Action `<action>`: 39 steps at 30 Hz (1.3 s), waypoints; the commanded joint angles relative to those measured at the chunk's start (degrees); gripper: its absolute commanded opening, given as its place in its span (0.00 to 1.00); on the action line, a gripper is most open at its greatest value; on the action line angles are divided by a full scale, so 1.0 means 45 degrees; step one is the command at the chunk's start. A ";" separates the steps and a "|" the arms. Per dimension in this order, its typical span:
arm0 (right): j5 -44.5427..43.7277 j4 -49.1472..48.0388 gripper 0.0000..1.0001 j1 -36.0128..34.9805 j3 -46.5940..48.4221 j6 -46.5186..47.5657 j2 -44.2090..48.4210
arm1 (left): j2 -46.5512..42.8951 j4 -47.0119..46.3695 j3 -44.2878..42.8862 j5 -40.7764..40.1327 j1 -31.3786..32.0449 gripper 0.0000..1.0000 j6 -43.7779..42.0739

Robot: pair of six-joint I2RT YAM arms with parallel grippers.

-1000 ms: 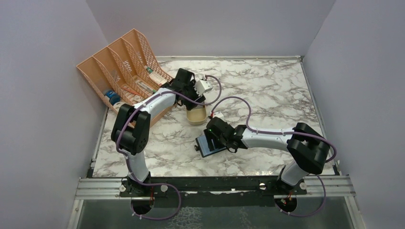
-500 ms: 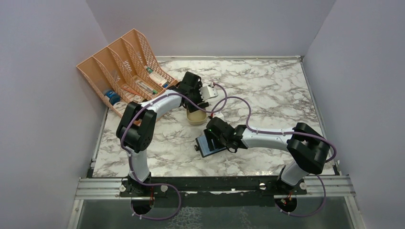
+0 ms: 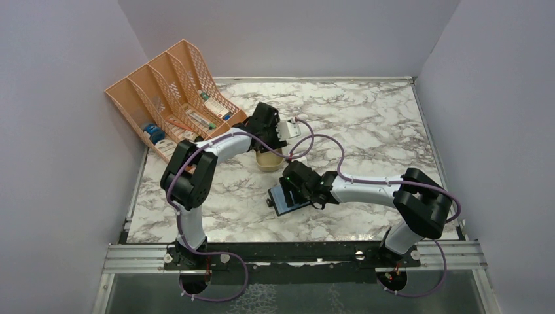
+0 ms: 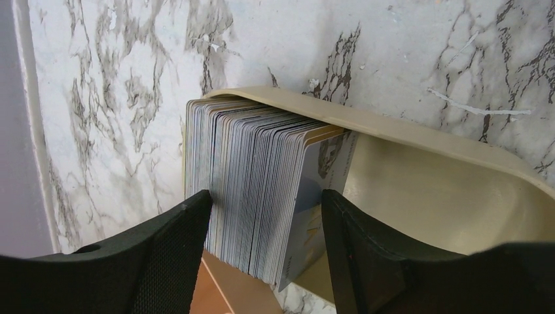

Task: Put the credit cards into the card holder
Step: Pick up the credit card from the storage box.

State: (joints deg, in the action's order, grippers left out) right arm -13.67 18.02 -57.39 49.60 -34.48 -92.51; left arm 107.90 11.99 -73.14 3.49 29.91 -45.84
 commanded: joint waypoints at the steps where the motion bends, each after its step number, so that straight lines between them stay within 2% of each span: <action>1: -0.0389 0.0565 0.67 -0.0006 -0.0177 -0.0189 -0.0206 | -0.0047 -0.0425 0.0285 -0.0728 0.0173 0.62 -0.0492; 14: -0.0390 0.0583 0.67 -0.0012 -0.0219 -0.0209 -0.0118 | -0.0361 -0.0540 0.0202 -0.1389 0.0267 0.53 -0.0582; 28: -0.0384 0.0595 0.67 -0.0021 -0.0178 -0.0229 -0.0198 | -0.0793 -0.0534 0.0210 -0.1503 0.0346 0.51 -0.0759; 39: -0.0390 0.0605 0.67 -0.0019 -0.0193 -0.0229 -0.0145 | -0.0831 -0.0376 0.0275 -0.1388 0.0423 0.41 -0.0847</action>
State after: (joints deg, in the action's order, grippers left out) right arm -13.91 18.13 -57.39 49.60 -34.85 -92.47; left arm 106.94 10.98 -72.58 -1.19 31.59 -47.99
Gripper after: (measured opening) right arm 0.668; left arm 0.428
